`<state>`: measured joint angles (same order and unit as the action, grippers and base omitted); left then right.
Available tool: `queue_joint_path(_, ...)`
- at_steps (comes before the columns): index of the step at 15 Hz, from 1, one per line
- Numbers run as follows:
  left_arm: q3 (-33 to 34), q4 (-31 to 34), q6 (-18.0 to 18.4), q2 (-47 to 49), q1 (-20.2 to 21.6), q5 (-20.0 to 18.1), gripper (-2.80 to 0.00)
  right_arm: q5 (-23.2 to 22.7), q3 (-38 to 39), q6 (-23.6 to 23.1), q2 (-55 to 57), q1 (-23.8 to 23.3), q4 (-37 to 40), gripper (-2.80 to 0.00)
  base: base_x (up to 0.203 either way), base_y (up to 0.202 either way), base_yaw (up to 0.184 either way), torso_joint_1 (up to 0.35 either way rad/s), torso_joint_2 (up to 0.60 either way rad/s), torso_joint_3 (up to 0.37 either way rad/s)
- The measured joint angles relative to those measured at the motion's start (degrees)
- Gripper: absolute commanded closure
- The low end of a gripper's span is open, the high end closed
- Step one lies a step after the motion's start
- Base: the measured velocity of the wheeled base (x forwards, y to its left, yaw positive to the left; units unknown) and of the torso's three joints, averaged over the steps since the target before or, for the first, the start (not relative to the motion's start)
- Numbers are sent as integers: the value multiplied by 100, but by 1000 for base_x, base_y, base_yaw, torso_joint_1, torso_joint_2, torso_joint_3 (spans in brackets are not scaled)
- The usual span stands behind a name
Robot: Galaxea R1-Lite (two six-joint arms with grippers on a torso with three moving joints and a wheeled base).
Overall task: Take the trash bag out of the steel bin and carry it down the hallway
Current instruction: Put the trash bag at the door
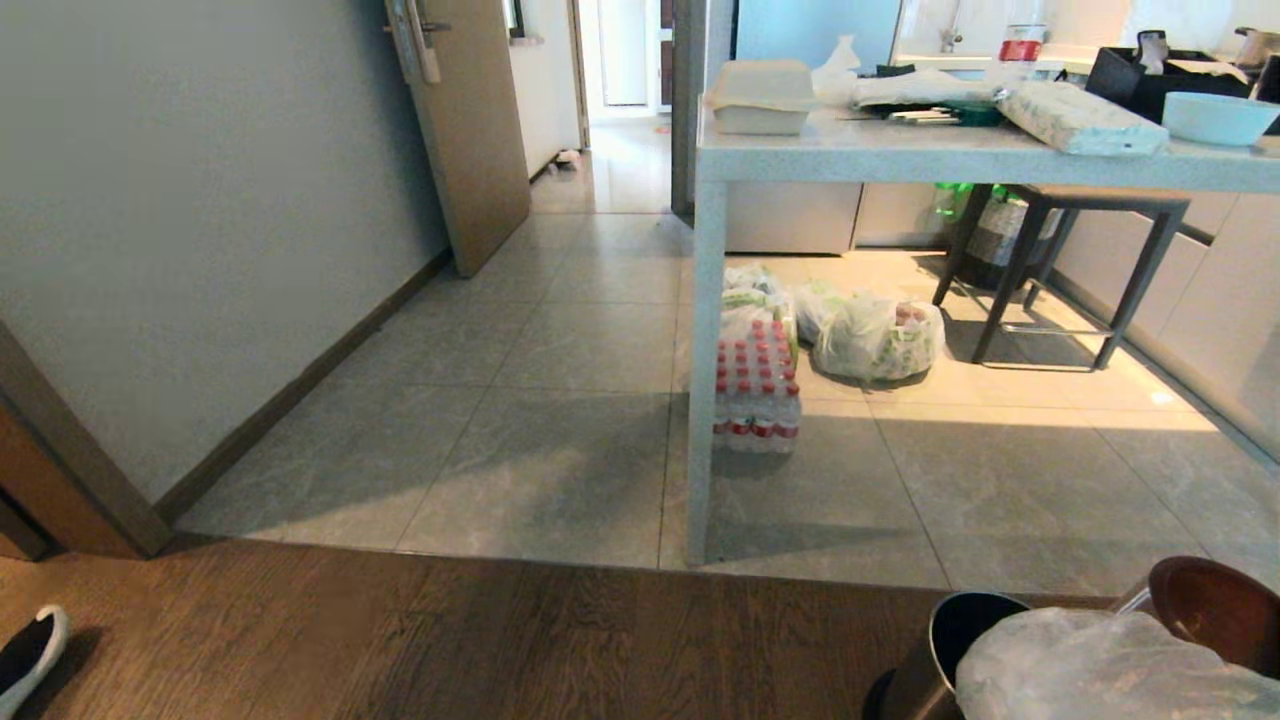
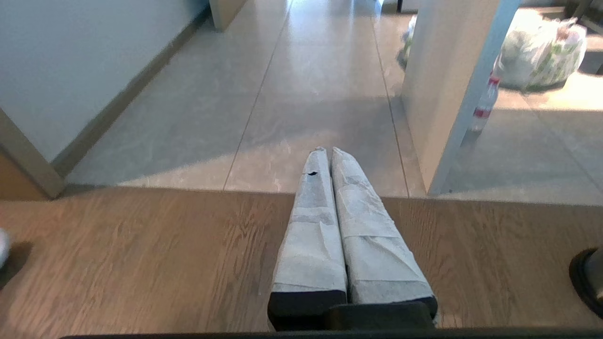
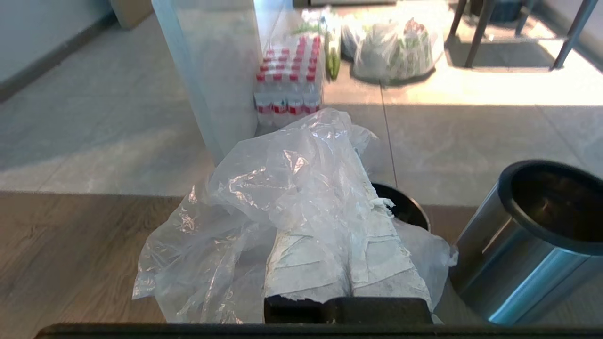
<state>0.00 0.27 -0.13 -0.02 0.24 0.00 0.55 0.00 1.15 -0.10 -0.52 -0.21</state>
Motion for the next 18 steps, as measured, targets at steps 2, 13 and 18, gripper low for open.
queue_joint_path(2, 0, 0, -2, 0, 0, 0, 0, 2, 0, -2, 0, 0, 0, 0, 0, 0, 0, 2, 3, 207)
queue_joint_path(13, 0, 1, 32, 0, -2, -1, 0, 11, 0, 26, 0, 0, -1, 0, 0, 0, 0, 3, -3, 49)
queue_joint_path(18, 0, 26, 54, 0, 0, -5, 0, 7, 0, 28, 1, 0, -1, 0, 0, 0, 0, 0, 0, 0)
